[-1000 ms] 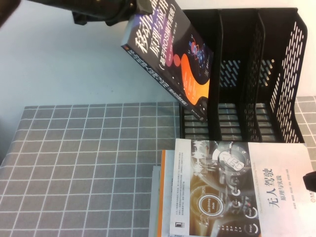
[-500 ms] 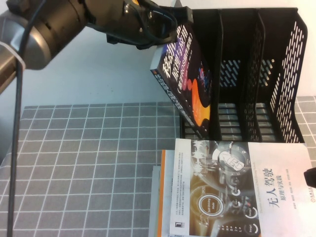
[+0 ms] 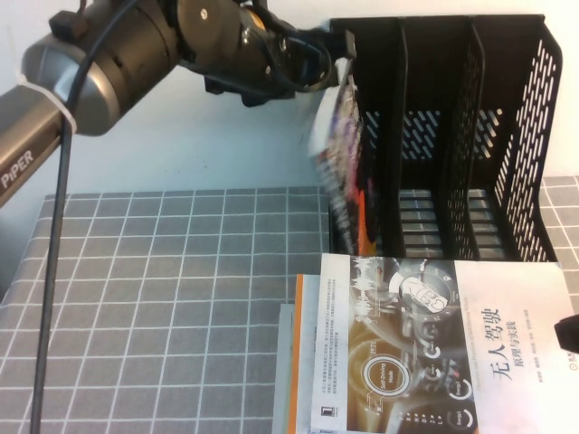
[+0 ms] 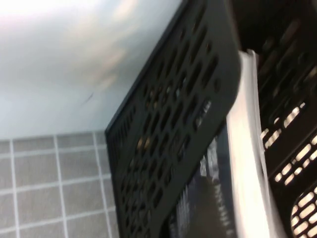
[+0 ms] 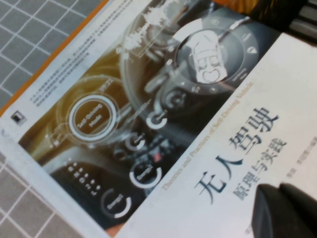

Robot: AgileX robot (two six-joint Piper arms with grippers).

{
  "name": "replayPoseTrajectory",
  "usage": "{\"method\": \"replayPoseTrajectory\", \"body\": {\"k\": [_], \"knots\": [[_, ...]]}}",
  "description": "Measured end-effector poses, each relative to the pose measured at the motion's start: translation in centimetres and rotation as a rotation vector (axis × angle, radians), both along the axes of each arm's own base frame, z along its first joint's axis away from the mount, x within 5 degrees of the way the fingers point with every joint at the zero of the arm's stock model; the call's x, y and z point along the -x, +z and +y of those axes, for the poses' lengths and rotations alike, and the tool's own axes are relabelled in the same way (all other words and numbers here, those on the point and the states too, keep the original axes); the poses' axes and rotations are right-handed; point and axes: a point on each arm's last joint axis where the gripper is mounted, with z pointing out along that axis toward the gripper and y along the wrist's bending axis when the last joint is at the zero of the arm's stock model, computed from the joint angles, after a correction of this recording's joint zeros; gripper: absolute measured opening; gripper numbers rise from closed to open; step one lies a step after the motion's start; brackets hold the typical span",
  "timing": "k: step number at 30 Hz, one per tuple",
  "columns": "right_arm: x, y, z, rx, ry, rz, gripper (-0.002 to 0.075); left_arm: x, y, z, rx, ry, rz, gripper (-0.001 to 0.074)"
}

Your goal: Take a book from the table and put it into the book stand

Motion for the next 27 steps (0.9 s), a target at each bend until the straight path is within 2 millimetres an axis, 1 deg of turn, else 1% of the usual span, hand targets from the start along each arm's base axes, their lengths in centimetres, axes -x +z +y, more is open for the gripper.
{"method": "replayPoseTrajectory", "body": {"k": [2,3,5,7,9,10,12,15,16,17,19,22,25,27], "knots": [[0.2,-0.1,0.1,-0.003,0.014,0.016,-0.0003,0.1,0.4,0.0,0.001,-0.003,-0.015,0.0531],[0.3,-0.1,0.1,0.000,0.029,0.030,-0.0003,0.2,0.4,0.1,-0.009,-0.011,-0.020,0.0561],[0.9,-0.4,0.2,0.022,0.079,0.077,-0.0003,0.6,0.8,0.3,-0.056,-0.047,-0.038,0.0592],[1.6,-0.6,0.1,0.060,0.134,0.149,-0.0003,1.2,1.4,0.6,-0.118,-0.094,-0.064,0.0574],[2.2,-0.5,-0.1,0.093,0.165,0.219,-0.0003,2.2,2.5,1.1,-0.190,-0.147,-0.097,0.0519],[2.5,-0.5,-0.2,0.114,0.178,0.256,-0.0003,2.9,3.3,1.5,-0.217,-0.164,-0.113,0.0474],[2.9,-0.2,-0.4,0.142,0.188,0.316,-0.0003,4.2,4.8,2.3,-0.261,-0.178,-0.142,0.0370],[3.3,0.2,-0.5,0.143,0.192,0.373,-0.0003,6.5,7.2,3.9,-0.324,-0.174,-0.180,0.0165],[3.3,0.4,-0.5,0.141,0.192,0.378,-0.0003,7.3,8.0,4.5,-0.349,-0.172,-0.190,0.0108],[3.3,0.6,-0.5,0.142,0.191,0.377,-0.0003,8.2,8.7,5.1,-0.372,-0.165,-0.193,0.0070],[3.4,0.8,-0.6,0.145,0.163,0.385,-0.0003,9.6,9.7,6.2,-0.414,-0.157,-0.186,0.0032],[3.7,0.8,-1.4,0.217,0.083,0.411,-0.0003,12.0,11.1,7.4,-0.441,-0.170,-0.183,0.0010],[4.1,0.7,-2.8,0.350,-0.007,0.416,-0.0003,14.3,11.6,8.1,-0.428,-0.221,-0.197,0.0003],[4.4,0.8,-3.7,0.431,-0.067,0.404,-0.0003,15.8,11.6,8.3,-0.372,-0.245,-0.215,0.0001]]}}
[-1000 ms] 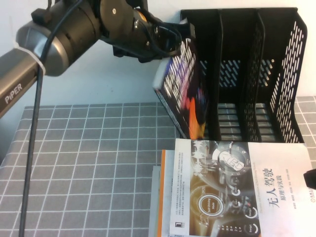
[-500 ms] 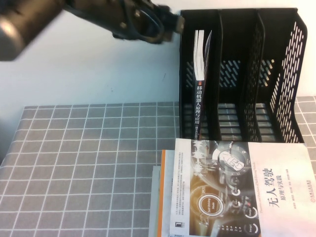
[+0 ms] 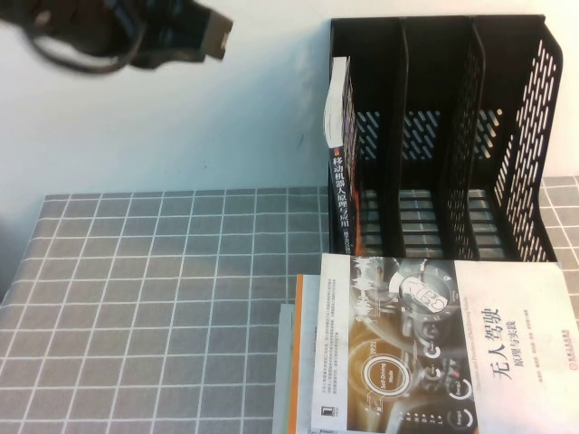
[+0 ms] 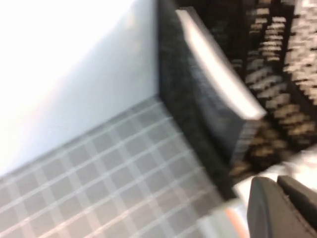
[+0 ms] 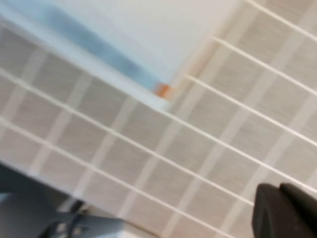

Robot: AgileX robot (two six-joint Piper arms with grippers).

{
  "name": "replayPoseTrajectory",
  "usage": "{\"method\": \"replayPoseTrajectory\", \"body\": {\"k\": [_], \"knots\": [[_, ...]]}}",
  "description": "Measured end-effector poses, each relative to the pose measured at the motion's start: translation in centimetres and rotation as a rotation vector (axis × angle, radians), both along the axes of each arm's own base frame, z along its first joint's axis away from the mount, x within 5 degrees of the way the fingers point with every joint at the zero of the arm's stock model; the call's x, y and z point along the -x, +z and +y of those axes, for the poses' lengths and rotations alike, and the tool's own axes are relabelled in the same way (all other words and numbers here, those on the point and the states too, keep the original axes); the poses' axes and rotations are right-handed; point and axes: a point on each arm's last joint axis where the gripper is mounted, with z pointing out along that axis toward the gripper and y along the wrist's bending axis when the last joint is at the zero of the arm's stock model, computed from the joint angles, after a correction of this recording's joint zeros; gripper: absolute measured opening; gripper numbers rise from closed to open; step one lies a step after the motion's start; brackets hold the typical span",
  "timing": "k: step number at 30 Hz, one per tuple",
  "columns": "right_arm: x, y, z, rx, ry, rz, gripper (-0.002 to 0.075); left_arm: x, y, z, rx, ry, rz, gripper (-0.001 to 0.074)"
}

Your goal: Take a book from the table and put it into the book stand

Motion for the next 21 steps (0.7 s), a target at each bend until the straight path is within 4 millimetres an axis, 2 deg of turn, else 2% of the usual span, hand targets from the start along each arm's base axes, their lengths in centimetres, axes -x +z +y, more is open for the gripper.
{"method": "replayPoseTrajectory", "body": {"k": [3,6,9,12,14,17,21], "knots": [[0.8,0.6,-0.9,0.075,-0.072,-0.052,-0.0003,2.6,-1.1,0.8,0.100,-0.016,-0.035,0.0001],[2.0,1.8,-0.9,0.043,-0.091,-0.165,-0.0003,4.8,-3.2,1.7,0.184,-0.005,-0.078,0.0001],[3.0,3.3,-0.1,-0.071,-0.065,-0.362,-0.0003,6.7,-6.6,2.8,0.211,0.016,-0.082,0.0001],[4.2,3.9,0.8,-0.190,-0.006,-0.522,-0.0003,8.4,-10.5,3.7,0.230,0.036,-0.058,0.0001],[4.9,3.7,1.2,-0.241,0.027,-0.614,-0.0003,9.1,-12.5,4.1,0.244,0.045,-0.070,0.0001],[5.5,2.5,1.2,-0.230,0.067,-0.713,-0.0003,9.5,-14.3,4.5,0.262,0.065,-0.115,0.0000],[6.1,0.2,0.8,-0.190,0.077,-0.781,-0.0003,9.6,-14.9,4.9,0.299,0.090,-0.198,-0.0001]]}}
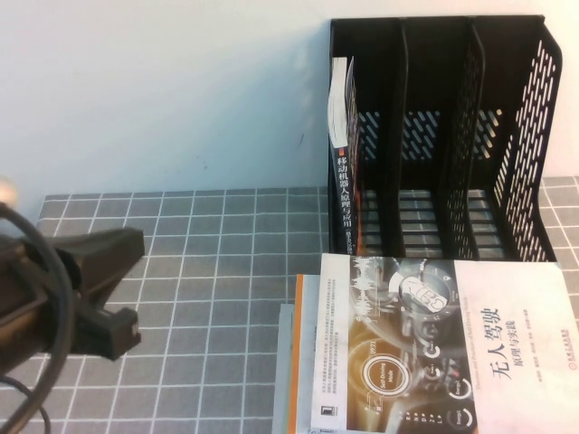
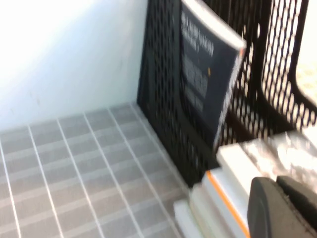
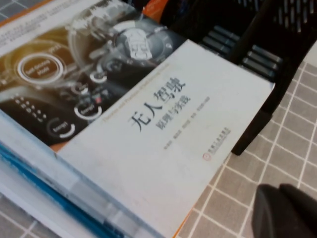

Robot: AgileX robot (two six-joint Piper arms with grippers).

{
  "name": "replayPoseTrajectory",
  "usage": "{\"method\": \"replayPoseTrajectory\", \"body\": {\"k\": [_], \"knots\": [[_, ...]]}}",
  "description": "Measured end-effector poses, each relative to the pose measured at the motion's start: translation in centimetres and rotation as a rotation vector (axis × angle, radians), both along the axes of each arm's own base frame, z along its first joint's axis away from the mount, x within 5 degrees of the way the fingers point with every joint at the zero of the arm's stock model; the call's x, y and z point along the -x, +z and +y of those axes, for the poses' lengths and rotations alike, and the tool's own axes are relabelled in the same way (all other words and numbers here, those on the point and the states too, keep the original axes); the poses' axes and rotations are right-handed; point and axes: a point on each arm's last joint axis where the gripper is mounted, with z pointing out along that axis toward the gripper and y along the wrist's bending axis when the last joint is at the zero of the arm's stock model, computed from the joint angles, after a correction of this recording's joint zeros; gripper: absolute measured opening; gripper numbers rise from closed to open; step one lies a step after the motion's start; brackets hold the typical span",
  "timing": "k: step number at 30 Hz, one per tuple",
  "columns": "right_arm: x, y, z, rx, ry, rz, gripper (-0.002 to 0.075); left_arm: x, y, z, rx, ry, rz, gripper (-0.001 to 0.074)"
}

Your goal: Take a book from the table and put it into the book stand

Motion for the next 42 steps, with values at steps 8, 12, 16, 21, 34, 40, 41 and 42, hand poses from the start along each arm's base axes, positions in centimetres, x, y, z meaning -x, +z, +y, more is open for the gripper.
{"method": "replayPoseTrajectory", "body": {"k": [8,12,16,21,34,40,41,42], "knots": [[0.4,-4.4,-0.1,0.027,0.007,0.113,-0.0003,-0.1,0.3,0.1,0.027,0.017,-0.045,-0.0001],[0.5,-5.1,-0.1,0.031,0.008,0.135,-0.0003,-0.1,0.3,0.1,0.026,0.016,-0.038,-0.0001],[0.5,-5.1,-0.1,0.031,0.008,0.136,-0.0003,-0.1,0.2,0.1,0.022,0.013,-0.031,-0.0001],[0.5,-5.1,-0.1,0.032,0.009,0.136,-0.0003,0.0,0.1,0.1,0.017,0.009,-0.020,-0.0001],[0.5,-5.1,0.0,0.025,0.011,0.136,-0.0003,5.2,-7.8,5.1,-0.010,0.218,-0.169,-0.0001],[0.5,-5.1,0.0,0.018,0.012,0.136,-0.0003,7.5,-14.0,6.7,-0.012,0.343,-0.201,-0.0001],[0.5,-5.1,0.0,0.018,0.012,0.136,-0.0003,7.8,-14.6,6.9,-0.011,0.362,-0.209,-0.0001],[0.5,-5.1,0.0,0.018,0.012,0.136,-0.0003,8.0,-15.0,7.1,-0.008,0.381,-0.222,-0.0001]]}}
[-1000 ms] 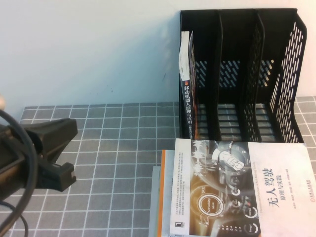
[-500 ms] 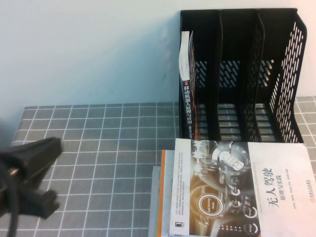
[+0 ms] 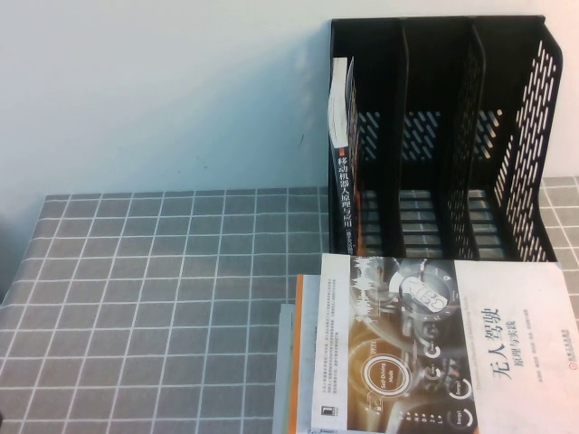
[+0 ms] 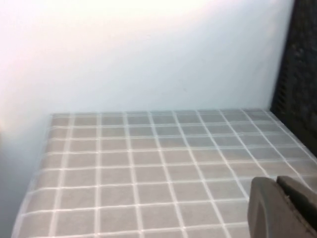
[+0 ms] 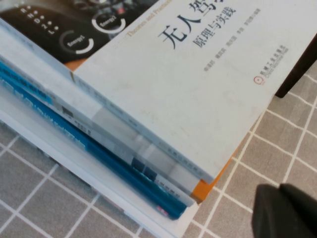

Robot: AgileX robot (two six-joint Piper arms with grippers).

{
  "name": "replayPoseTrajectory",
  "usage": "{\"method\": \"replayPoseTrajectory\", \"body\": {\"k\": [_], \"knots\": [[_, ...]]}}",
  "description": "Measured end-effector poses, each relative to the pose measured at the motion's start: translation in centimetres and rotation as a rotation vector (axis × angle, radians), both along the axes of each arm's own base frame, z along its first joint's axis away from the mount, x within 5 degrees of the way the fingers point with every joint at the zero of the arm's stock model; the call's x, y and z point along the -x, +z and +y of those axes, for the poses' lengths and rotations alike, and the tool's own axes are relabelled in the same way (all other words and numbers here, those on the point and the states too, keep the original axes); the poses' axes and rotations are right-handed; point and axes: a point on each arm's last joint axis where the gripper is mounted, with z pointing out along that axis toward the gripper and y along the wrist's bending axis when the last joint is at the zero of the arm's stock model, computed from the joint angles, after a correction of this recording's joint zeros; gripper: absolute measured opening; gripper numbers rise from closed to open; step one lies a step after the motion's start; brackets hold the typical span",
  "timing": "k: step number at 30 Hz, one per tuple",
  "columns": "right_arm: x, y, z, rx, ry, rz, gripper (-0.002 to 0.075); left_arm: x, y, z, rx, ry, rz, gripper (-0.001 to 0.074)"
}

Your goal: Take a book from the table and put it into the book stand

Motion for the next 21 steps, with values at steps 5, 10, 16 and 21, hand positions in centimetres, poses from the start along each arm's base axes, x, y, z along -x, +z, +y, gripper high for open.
{"method": "replayPoseTrajectory", "body": {"k": [5,10,16,21], "knots": [[0.0,0.0,0.0,-0.006,0.001,0.000,-0.0003,0.8,-0.8,0.3,-0.004,0.060,0.049,-0.0001],[0.0,0.0,0.1,-0.018,0.001,0.001,-0.0003,1.0,-2.0,0.2,-0.001,0.066,0.181,-0.0002],[0.0,0.1,0.1,-0.020,0.001,0.001,-0.0003,1.1,-2.1,0.3,-0.064,0.070,0.199,-0.0002],[0.0,0.1,0.1,-0.019,0.004,0.000,-0.0003,1.1,-2.1,0.4,-0.069,0.057,0.200,-0.0002]]}}
